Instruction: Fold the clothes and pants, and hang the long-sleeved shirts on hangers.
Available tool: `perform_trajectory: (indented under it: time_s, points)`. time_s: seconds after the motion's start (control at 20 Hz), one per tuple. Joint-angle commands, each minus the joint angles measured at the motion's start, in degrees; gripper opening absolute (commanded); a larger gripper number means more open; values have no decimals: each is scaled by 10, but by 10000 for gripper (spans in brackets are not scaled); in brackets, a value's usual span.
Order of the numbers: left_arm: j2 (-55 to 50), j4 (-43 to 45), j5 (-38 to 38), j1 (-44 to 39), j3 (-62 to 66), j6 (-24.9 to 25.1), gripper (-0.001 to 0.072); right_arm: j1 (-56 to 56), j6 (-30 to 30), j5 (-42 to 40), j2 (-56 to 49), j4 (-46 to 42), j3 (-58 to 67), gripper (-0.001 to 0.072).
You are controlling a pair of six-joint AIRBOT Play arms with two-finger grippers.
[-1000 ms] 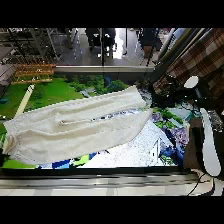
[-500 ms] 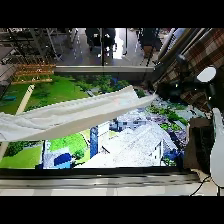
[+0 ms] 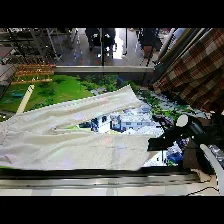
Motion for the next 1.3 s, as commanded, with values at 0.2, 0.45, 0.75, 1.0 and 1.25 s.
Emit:
perform_trajectory:
  time_s: [0.2,0.45,0.75,1.0,1.25]
  points:
    - [-24,51,11,-4,1,-29,693,-48,68,-425,-57,59,80,418]
    - [-8,3,-22,-9,2,-50,690,-146,-69,-184,-348,261,421,476]
    - [30,-72,-75,-48,2,-50,669,-129,-69,-112,-584,283,684,508]
    - [41,-71,-83,-103,1,-50,669,-110,-122,-157,-603,285,681,503]
    - [41,-71,-90,-144,1,-50,669,-80,-147,-231,-606,280,681,424]
